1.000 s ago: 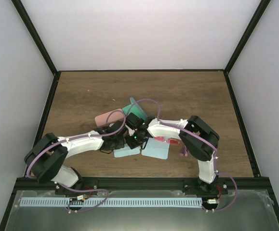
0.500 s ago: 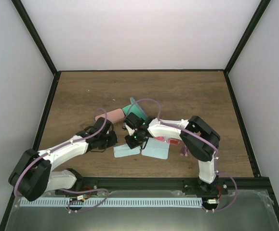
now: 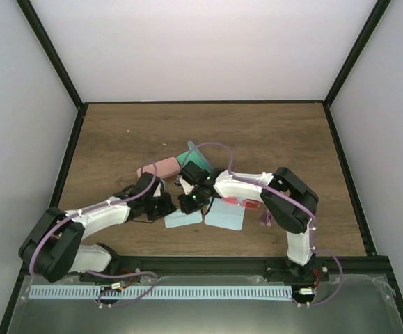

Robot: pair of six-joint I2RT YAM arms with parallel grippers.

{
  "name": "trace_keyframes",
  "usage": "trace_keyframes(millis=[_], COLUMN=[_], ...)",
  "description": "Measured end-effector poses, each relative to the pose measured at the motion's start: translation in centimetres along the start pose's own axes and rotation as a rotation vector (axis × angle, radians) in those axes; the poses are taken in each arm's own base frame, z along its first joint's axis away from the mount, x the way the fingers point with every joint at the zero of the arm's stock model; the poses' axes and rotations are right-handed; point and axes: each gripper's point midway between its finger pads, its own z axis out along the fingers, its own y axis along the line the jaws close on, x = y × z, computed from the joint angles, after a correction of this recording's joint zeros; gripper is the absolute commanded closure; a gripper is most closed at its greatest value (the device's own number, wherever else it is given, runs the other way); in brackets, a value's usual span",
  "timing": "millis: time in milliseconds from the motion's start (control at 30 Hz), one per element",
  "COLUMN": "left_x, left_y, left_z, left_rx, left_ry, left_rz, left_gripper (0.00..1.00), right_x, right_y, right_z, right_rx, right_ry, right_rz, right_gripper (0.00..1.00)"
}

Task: Organize the sunglasses
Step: Fold the glasses cleaning cloth at the center of the board.

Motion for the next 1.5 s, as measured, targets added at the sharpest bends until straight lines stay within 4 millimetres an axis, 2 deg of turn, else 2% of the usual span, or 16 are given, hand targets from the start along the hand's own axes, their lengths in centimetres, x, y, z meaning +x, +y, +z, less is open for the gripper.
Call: trace_keyframes(millis=[267, 467, 800, 1067, 1500], left_x=[0.0, 0.4, 0.3, 0.2, 0.2], left_y=[-0.3, 1.0, 0.9, 0.9, 0.9], left_z=[0.1, 0.8, 1.2, 1.2, 1.2], left_rx=[0.018, -0.023, -0.023, -0.024, -0.022], left_ry=[0.009, 0.035, 0.051, 0.053, 0.058], left_rz=[-0.001, -0.023, -0.032, -0.034, -0.035], left_gripper=[0.96, 0.96, 0.96, 0.96, 0.96], right_x=[-0.3, -0.4, 1.1, 2.1, 4.5], right_y=[0.2, 0.4, -0.4, -0.2, -0.4], right_z=[-0.1, 0.0, 0.7, 1.0, 0.1], right_rx=[-0.017, -0.031, -0.027, -0.060, -0.077], right_ry=[-0.009, -0.016, 0.018, 0.039, 0.084], right_rz=[0.006, 0.005, 0.018, 0.016, 0.005], right_gripper=[0.97, 0.97, 0.97, 0.96, 0.96])
